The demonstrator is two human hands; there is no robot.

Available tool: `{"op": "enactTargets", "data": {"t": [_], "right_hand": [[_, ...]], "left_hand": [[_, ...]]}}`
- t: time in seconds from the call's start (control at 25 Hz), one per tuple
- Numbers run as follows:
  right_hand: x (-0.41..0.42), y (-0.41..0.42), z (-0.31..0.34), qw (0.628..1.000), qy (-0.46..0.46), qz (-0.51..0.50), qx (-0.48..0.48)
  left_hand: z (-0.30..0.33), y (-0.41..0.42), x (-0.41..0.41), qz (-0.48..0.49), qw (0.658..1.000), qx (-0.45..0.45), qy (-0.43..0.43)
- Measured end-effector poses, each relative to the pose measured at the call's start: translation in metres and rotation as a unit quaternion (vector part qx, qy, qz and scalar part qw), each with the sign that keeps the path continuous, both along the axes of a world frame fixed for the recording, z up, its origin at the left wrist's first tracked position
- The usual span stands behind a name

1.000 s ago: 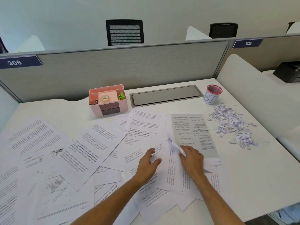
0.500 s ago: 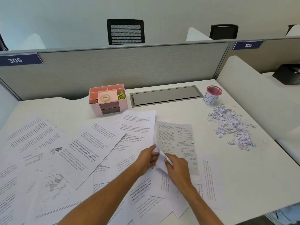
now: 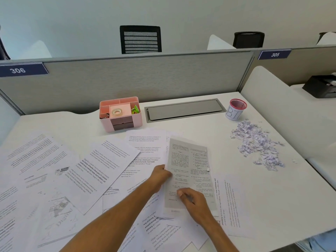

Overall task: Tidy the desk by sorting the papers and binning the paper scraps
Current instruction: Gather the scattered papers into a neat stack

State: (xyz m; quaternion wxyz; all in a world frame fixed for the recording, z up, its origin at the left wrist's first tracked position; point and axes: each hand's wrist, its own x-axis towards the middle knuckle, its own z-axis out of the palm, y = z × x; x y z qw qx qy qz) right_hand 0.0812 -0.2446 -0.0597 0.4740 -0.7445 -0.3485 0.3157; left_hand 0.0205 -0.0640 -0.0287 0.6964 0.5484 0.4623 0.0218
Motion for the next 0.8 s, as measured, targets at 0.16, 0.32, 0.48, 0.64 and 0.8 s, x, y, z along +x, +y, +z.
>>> {"op": "enactTargets", "data": {"t": [0.16, 0.32, 0.48, 0.64, 0.8], "right_hand": [[0.018, 0.001, 0.000, 0.986, -0.059, -0.158, -0.005], [0.065, 0.008, 0.013, 0.955, -0.023, -0.295, -0.025], [0.102, 0.015, 0.018, 0.918, 0.245, -0.310, 0.026], [0.107, 0.018, 0.017, 0.921, 0.313, -0.225, 0.057], [0.101, 0.020, 0.013, 0.926, 0.301, -0.210, 0.089]], "left_hand": [[0.004, 0.007, -0.008, 0.020, 0.999, 0.035, -0.029], [0.011, 0.013, -0.019, 0.044, 0.997, 0.024, -0.055], [0.014, 0.014, -0.028, 0.050, 0.994, 0.023, -0.090], [0.015, 0.015, -0.034, 0.034, 0.992, 0.009, -0.119], [0.016, 0.019, -0.039, 0.027, 0.989, -0.036, -0.140]]}}
